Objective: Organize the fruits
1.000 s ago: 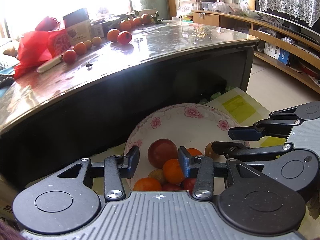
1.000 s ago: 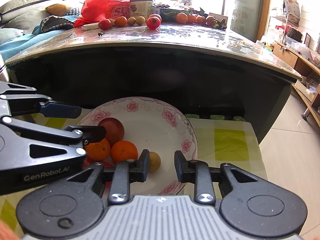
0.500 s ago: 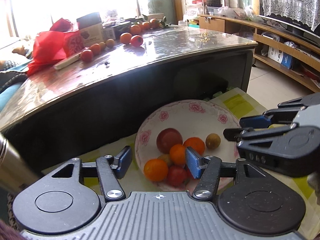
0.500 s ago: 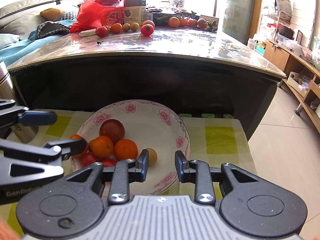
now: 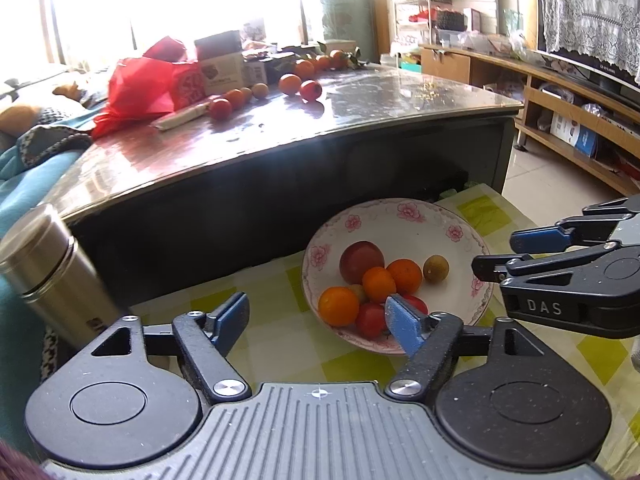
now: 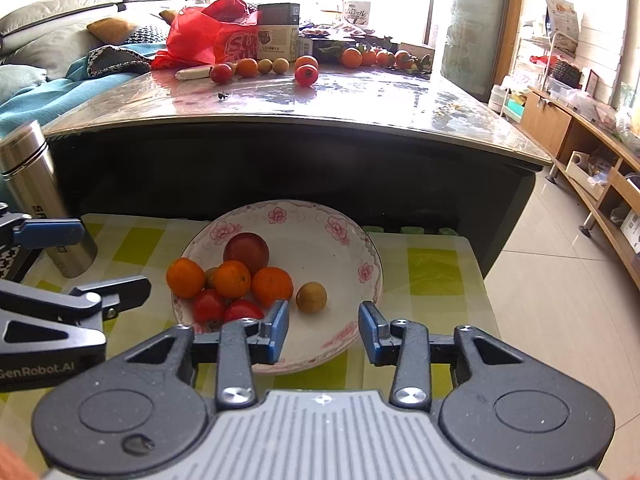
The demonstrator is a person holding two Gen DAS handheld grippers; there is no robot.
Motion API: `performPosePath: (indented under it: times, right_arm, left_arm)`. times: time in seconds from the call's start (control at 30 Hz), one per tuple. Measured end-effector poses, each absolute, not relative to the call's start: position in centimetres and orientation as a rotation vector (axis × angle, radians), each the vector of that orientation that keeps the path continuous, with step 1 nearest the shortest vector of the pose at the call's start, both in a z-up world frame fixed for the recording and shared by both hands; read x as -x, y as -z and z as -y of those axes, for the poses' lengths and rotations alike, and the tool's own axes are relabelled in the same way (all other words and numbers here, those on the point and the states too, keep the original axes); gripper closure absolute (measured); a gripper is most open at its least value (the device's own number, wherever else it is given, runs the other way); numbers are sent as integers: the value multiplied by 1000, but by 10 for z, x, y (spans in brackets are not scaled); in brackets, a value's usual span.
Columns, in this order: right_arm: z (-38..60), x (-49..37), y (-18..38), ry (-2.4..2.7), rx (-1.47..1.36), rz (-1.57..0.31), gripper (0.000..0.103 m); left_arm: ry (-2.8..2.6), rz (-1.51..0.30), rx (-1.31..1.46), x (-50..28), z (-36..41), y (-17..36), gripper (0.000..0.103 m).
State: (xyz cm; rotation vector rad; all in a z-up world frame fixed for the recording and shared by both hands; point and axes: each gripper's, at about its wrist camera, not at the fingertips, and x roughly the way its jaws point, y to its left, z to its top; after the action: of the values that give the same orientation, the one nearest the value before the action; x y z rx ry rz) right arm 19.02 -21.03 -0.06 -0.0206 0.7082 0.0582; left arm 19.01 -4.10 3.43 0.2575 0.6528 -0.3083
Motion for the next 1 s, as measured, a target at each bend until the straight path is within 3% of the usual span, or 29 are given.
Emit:
performPosePath:
  times: [0.4,1.0]
  right_arm:
    - [195,-153,-9,-83,28,-700,58]
    - [186,-97,-12,-92,19,-720,58]
  left_arm:
    - [242,-599,-280,-153,33,-34,0]
    - [216,-624,-252,-106,22,-26,0]
